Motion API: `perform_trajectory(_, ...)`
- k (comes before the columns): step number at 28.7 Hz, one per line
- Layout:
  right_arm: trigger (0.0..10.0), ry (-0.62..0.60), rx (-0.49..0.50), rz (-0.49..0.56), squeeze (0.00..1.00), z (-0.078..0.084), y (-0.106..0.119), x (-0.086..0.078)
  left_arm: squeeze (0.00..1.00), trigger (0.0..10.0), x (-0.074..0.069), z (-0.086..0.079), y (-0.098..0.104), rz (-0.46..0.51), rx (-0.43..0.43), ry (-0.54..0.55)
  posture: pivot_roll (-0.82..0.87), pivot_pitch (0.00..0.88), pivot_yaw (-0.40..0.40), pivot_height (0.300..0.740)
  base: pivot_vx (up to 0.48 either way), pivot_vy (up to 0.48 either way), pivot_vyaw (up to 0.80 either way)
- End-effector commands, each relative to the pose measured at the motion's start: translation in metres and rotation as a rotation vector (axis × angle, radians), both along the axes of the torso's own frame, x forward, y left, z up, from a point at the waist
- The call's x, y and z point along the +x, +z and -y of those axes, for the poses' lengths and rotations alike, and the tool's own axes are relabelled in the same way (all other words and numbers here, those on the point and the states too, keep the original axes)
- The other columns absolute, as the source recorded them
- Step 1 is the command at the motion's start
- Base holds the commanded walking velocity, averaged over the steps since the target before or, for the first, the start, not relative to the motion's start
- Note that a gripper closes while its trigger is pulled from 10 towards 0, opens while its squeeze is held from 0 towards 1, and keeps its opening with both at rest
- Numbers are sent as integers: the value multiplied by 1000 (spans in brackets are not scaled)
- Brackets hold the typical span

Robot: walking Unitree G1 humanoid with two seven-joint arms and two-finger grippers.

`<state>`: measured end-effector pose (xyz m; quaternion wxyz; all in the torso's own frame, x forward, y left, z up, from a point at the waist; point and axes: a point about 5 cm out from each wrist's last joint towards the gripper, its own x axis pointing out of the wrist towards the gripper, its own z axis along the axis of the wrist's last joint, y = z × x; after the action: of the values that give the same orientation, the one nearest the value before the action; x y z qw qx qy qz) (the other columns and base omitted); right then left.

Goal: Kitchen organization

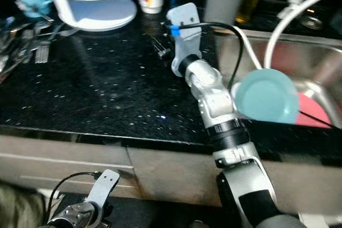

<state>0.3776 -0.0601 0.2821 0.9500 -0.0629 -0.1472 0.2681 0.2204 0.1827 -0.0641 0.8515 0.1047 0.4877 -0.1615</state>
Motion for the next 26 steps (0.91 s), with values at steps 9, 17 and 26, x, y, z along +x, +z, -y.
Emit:
perform_trajectory(9,10000,-258,-24,45,0,13,31,28,0,10000,-11,3,-7,-29,-4,33,107,197,-98,740,0,0,417)
perform_trajectory(17,10000,-425,-18,-21,0,37,35,44,0,10000,-13,5,-8,-31,-14,35,113,232,-106,740,0,0,0)
perform_trajectory(26,10000,-665,14,-122,0,86,22,52,0,10000,-18,9,-11,-29,-38,42,104,276,-113,740,0,0,0)
